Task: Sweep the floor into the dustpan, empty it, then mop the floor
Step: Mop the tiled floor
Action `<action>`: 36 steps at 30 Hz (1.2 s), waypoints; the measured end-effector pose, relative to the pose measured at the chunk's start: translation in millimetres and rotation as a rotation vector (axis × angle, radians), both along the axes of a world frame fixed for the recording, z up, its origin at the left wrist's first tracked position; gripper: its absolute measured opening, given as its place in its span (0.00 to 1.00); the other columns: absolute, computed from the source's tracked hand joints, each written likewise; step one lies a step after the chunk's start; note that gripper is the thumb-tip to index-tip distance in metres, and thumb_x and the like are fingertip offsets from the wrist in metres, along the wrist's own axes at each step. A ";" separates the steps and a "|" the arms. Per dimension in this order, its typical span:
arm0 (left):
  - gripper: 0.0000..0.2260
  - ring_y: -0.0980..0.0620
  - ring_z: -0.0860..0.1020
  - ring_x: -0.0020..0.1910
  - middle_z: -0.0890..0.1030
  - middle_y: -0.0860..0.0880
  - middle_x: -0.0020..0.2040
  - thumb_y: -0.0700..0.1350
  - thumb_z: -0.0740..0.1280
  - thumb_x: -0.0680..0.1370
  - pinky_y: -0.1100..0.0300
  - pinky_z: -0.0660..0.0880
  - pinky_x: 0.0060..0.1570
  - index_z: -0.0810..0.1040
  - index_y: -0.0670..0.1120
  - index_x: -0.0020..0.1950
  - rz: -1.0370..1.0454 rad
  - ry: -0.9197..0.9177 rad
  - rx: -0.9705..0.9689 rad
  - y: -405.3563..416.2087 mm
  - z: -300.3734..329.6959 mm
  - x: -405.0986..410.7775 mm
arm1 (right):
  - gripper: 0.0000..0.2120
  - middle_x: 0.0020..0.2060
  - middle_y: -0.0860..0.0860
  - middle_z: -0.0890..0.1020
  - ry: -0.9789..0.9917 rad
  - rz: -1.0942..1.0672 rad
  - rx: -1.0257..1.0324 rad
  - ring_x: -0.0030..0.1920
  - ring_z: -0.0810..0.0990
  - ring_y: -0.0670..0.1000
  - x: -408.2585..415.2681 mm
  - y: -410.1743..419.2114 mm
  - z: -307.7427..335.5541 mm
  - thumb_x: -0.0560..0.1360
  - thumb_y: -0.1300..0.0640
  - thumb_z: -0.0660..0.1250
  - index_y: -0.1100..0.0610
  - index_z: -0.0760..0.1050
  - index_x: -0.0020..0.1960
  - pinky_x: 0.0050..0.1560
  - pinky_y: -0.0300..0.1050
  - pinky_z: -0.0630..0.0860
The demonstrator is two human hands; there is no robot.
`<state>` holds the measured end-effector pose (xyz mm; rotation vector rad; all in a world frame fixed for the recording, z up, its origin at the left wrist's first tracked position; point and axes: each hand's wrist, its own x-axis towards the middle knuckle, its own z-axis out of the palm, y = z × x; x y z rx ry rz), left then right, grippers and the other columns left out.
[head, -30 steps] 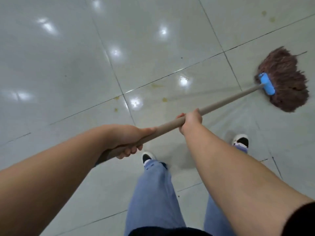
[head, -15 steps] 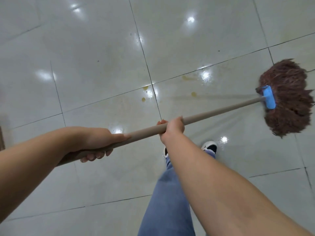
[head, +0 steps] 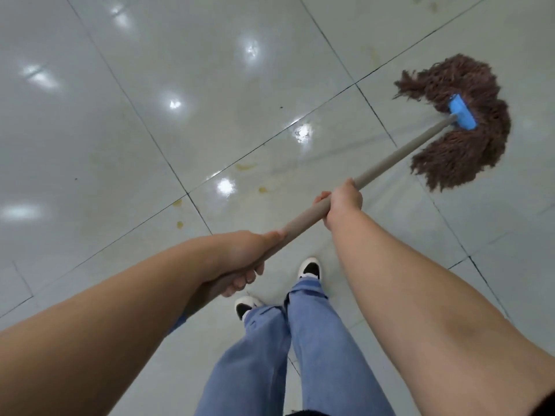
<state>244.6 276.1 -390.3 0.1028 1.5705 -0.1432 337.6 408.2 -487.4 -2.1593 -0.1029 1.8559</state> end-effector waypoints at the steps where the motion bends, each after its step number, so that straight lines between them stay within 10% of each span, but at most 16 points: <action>1: 0.29 0.54 0.63 0.14 0.66 0.52 0.16 0.69 0.52 0.75 0.72 0.62 0.20 0.68 0.43 0.36 0.007 -0.018 0.008 17.8 -7.8 8.8 | 0.19 0.26 0.54 0.69 -0.012 0.003 0.014 0.23 0.66 0.50 7.7 18.5 -6.4 0.81 0.49 0.56 0.58 0.62 0.36 0.17 0.30 0.66; 7: 0.26 0.55 0.61 0.12 0.65 0.52 0.14 0.66 0.52 0.77 0.74 0.62 0.19 0.64 0.44 0.35 0.093 -0.112 0.059 69.9 -39.9 55.0 | 0.11 0.30 0.54 0.70 -0.067 0.113 0.025 0.26 0.67 0.50 49.5 74.9 -39.4 0.81 0.49 0.55 0.57 0.65 0.47 0.19 0.32 0.71; 15: 0.27 0.56 0.60 0.11 0.63 0.52 0.15 0.68 0.53 0.75 0.75 0.61 0.19 0.64 0.45 0.33 0.127 -0.144 0.084 16.5 -26.8 31.6 | 0.13 0.30 0.52 0.69 -0.140 0.181 0.050 0.24 0.67 0.47 25.7 26.5 -30.3 0.80 0.53 0.53 0.56 0.63 0.38 0.18 0.30 0.69; 21: 0.27 0.57 0.60 0.11 0.63 0.53 0.14 0.68 0.52 0.75 0.76 0.60 0.19 0.64 0.45 0.34 0.053 -0.010 0.111 -137.3 -5.3 -77.9 | 0.13 0.29 0.52 0.69 0.021 0.148 0.060 0.09 0.64 0.46 -78.1 -128.6 -14.4 0.80 0.54 0.51 0.58 0.62 0.38 0.18 0.31 0.69; 36: 0.29 0.54 0.61 0.16 0.64 0.52 0.19 0.74 0.53 0.69 0.70 0.60 0.22 0.63 0.47 0.33 0.149 0.025 -0.256 -629.6 104.1 -279.2 | 0.18 0.27 0.54 0.70 0.080 0.279 -0.216 0.15 0.67 0.48 -297.6 -629.1 65.1 0.81 0.46 0.53 0.58 0.63 0.40 0.17 0.30 0.67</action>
